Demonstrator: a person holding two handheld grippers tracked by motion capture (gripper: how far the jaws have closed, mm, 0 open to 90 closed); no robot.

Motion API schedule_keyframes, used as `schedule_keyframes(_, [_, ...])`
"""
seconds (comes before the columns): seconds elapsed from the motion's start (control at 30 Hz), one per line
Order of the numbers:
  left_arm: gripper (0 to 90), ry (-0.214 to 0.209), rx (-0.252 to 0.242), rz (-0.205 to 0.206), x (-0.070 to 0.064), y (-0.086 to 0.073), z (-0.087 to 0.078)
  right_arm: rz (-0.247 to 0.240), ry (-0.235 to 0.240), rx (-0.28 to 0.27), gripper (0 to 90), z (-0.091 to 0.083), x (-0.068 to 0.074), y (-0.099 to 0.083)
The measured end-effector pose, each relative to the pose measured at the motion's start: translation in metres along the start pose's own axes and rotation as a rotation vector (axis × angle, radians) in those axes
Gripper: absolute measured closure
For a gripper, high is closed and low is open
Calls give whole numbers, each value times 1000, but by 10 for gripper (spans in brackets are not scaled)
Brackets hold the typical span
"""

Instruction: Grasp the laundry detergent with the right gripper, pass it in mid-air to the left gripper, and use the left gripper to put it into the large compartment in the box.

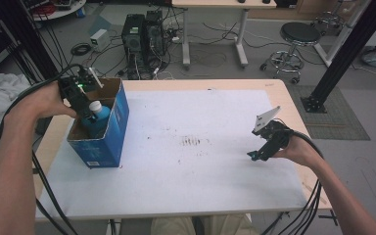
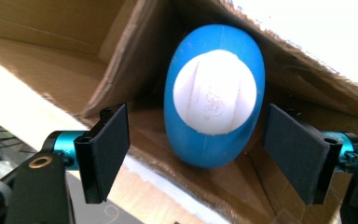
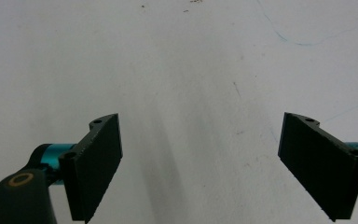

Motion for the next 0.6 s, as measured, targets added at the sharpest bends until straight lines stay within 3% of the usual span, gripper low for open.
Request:
schedule_keyframes(0.13, [226, 52, -22, 37, -6, 10, -17, -3, 1, 3, 128, 1, 0, 0])
schedule_keyframes(0.2, [173, 72, -42, 75, -13, 20, -25, -3, 1, 4, 128, 1, 0, 1])
schedule_keyframes(0.37, [167, 62, -88, 164, -36, 47, -41, -4, 0, 11, 128, 3, 1, 2])
schedule_keyframes(0.6, [167, 17, -124, 257, -66, 82, -49, -1, -9, 6, 128, -1, 1, 1])
Point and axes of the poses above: each handheld gripper's, and its own axes: z roughly forward along the jaws, y roughly out of its top, x roughly to its left, the point moved 2 cm from there along z, roughly forward along the jaws, and after that the axes turned 2 degrees about -x, right-handed, at the moved point
